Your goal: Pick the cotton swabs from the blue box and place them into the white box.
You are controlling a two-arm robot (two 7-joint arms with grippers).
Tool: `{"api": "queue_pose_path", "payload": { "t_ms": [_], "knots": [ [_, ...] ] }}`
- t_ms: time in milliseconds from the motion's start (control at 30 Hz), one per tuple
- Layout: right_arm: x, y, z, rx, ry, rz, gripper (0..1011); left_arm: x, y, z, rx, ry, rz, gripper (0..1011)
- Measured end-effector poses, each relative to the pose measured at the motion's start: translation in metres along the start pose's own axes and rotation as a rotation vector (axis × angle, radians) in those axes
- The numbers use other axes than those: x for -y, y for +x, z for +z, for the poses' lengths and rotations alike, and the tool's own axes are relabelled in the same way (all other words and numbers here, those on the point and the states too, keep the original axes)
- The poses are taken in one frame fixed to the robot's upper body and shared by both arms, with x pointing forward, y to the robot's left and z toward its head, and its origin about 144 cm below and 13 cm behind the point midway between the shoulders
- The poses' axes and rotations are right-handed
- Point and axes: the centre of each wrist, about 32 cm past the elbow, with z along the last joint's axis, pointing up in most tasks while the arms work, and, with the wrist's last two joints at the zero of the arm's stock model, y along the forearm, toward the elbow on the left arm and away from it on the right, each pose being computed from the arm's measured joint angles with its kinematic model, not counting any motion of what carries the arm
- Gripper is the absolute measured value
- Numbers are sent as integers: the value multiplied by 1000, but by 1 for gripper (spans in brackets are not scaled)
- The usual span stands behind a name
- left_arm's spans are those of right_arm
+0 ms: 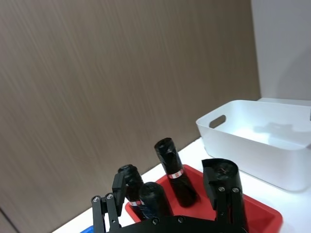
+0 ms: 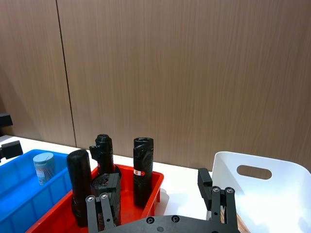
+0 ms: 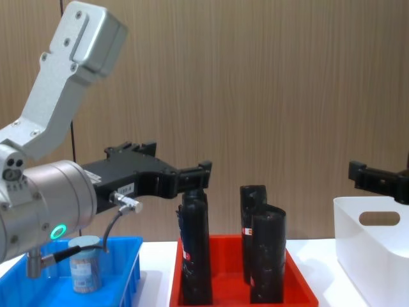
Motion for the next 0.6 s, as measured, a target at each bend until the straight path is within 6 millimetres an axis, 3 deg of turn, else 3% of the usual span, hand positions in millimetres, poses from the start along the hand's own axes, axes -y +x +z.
{"api": "queue_pose_path", "payload": {
  "t_ms": [600],
  "knots": [
    [0, 0, 0, 0, 0, 1, 1001, 1, -16, 3, 35, -25, 97, 1004]
  ]
}}
